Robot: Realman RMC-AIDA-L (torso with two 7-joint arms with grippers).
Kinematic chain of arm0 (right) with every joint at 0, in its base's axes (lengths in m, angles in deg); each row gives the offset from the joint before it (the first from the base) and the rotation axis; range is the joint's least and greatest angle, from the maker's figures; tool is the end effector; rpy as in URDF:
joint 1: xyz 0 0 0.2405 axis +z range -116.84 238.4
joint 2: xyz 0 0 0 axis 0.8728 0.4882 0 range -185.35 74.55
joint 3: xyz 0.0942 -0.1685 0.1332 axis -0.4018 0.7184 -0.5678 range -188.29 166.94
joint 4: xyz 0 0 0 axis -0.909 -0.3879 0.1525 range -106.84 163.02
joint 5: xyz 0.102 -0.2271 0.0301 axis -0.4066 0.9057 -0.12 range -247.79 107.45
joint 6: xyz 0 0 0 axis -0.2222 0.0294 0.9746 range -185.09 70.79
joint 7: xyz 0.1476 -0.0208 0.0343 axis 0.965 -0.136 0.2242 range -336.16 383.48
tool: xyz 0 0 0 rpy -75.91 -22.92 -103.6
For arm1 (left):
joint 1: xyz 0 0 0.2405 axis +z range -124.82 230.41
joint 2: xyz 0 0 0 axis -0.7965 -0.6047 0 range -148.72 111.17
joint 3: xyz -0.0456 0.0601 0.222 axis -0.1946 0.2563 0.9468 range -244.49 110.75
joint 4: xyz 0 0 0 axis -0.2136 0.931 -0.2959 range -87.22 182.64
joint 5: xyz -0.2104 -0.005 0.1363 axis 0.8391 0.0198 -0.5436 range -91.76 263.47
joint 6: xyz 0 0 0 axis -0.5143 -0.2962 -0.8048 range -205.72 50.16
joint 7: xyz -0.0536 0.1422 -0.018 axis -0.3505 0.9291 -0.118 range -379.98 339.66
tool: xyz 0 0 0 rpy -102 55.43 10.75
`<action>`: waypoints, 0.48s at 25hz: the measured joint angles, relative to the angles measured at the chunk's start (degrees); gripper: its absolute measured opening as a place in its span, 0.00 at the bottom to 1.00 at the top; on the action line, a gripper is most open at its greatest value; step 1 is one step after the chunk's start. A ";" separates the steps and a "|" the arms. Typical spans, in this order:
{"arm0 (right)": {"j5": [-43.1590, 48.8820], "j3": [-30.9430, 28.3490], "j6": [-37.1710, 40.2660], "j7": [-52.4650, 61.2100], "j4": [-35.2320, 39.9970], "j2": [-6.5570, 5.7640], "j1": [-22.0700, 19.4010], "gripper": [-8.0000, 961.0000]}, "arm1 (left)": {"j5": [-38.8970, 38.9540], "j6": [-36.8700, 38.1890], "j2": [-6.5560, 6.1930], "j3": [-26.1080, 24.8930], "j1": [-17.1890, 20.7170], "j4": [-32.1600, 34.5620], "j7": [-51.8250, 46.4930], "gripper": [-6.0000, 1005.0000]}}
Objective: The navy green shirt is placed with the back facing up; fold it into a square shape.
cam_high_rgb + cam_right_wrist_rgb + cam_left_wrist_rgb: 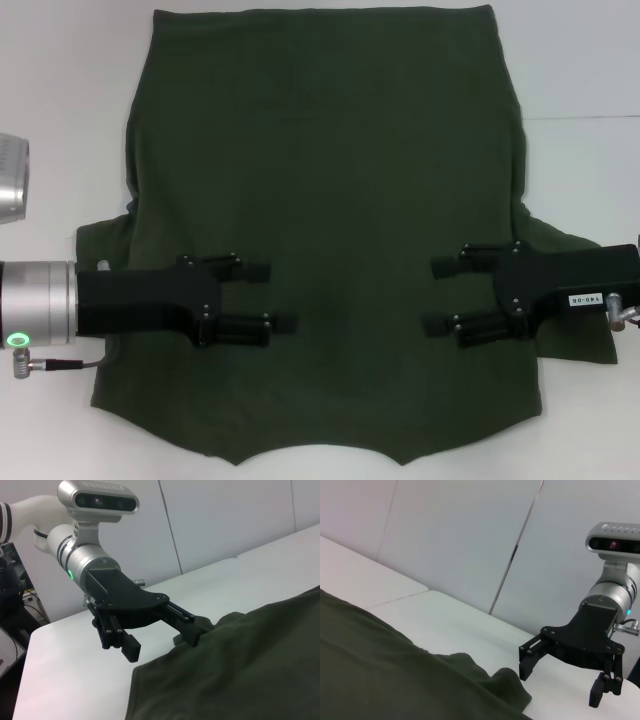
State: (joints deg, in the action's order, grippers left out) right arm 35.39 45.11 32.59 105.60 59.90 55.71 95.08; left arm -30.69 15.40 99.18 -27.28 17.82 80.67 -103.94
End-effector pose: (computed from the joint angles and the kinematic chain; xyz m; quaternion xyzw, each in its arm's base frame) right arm 0.2500 0.3686 0.0088 -0.9599 0.1883 0.2000 0.0558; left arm -0.2447 0.3577 -0.0083 -0.9382 -0.2342 -0.2492 0.0525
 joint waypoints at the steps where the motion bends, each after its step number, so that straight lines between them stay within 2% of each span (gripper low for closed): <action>1: 0.00 0.03 0.00 0.05 0.00 -0.03 0.07 0.96 | 0.00 -0.01 0.00 -0.16 0.05 0.00 0.01 0.91; 7: 0.00 0.02 -0.03 0.39 0.00 -0.14 0.23 0.96 | 0.00 -0.02 0.00 -1.35 0.41 0.07 -0.25 0.91; 10: 0.00 0.02 -0.05 0.74 0.00 -0.24 0.29 0.96 | -0.05 -0.49 -0.52 -5.57 0.51 0.09 -3.37 0.91; 12: 0.00 -0.02 -0.05 1.04 0.00 -0.35 0.31 0.96 | -0.89 -1.42 -1.33 -9.99 0.56 0.46 -8.77 0.91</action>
State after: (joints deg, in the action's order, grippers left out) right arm 35.38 45.09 32.54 106.64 59.91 55.36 95.39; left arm -31.58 13.98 97.85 -37.27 18.39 81.13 -112.71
